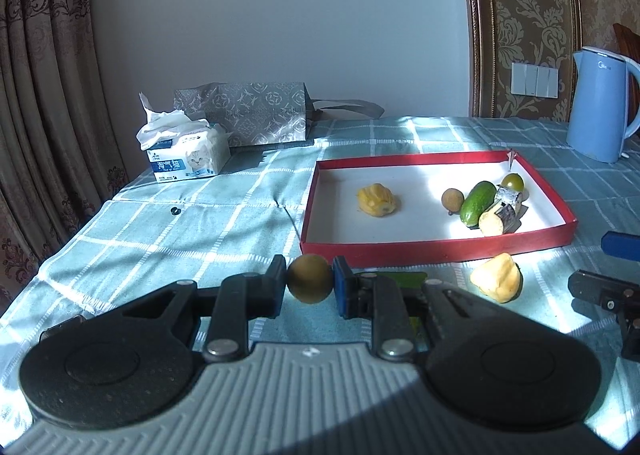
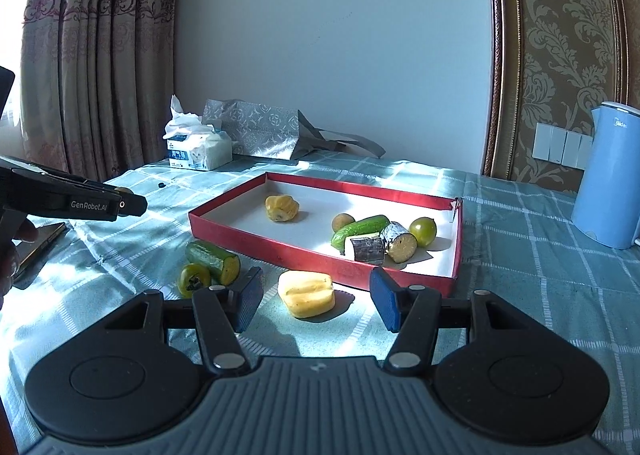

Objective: Organize fruits
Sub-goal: 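Lift the brown fruit with the left tool while the right tool approaches the yellow pepper chunk, then close the right tool on the yellow pepper chunk while the left tool holds the brown fruit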

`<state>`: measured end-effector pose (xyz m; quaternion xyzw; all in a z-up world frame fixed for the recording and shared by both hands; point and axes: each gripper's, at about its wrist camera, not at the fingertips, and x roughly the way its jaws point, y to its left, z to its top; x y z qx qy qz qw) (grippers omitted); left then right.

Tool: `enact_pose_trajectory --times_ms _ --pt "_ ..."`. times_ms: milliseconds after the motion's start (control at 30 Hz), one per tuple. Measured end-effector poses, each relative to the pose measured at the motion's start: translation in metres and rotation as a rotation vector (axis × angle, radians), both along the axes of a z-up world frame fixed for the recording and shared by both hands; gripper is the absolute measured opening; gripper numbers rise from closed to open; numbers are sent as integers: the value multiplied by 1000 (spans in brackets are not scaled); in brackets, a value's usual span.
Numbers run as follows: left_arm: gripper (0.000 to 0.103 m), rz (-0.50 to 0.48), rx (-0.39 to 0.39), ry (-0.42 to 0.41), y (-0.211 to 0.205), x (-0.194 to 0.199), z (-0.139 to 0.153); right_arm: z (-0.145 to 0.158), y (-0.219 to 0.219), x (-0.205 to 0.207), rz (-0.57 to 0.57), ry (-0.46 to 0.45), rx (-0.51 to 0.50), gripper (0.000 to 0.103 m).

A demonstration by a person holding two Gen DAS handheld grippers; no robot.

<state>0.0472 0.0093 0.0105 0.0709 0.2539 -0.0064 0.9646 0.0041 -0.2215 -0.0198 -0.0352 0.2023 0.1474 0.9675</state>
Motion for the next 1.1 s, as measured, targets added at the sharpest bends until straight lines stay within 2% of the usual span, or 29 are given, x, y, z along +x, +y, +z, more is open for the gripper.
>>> enact_pose_trajectory --times_ms 200,433,1100 --pt "22 14 3 -2 3 -1 1 -6 4 14 11 31 -33 58" --pt "22 27 -1 -4 8 -2 1 -8 10 21 38 20 -66 58" --pt "22 38 17 -21 10 -3 6 -34 32 67 95 110 -149 58"
